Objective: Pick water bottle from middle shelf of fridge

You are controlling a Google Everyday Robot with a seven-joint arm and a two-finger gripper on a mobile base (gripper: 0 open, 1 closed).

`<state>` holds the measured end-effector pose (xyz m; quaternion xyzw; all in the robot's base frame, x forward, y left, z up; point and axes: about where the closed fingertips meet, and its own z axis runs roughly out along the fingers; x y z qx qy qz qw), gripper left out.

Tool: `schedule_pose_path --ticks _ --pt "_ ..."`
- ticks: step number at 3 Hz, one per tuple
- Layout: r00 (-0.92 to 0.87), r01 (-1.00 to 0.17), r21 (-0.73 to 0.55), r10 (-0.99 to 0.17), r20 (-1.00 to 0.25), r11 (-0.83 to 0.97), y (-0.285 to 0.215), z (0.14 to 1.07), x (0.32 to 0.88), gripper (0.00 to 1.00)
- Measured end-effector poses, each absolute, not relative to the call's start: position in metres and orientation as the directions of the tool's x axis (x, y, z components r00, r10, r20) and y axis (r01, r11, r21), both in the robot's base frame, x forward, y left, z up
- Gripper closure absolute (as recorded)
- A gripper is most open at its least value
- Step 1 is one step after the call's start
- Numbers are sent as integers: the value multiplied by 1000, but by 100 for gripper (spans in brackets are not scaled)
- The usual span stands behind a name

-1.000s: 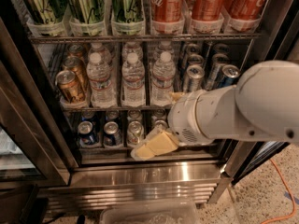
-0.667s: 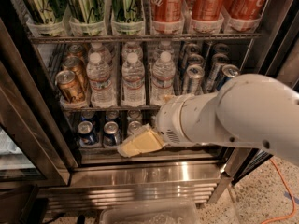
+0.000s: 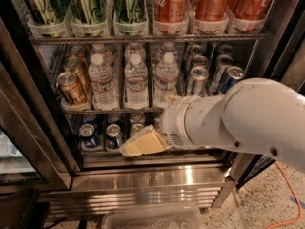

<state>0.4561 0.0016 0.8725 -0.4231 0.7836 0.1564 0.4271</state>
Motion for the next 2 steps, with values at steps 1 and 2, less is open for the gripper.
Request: schedule_pose_path --ticks 1,2 --pt "-264 -784 -120 -503 -823 609 13 852 451 0" --pt "-237 -748 -109 -417 -878 655 39 844 462 0"
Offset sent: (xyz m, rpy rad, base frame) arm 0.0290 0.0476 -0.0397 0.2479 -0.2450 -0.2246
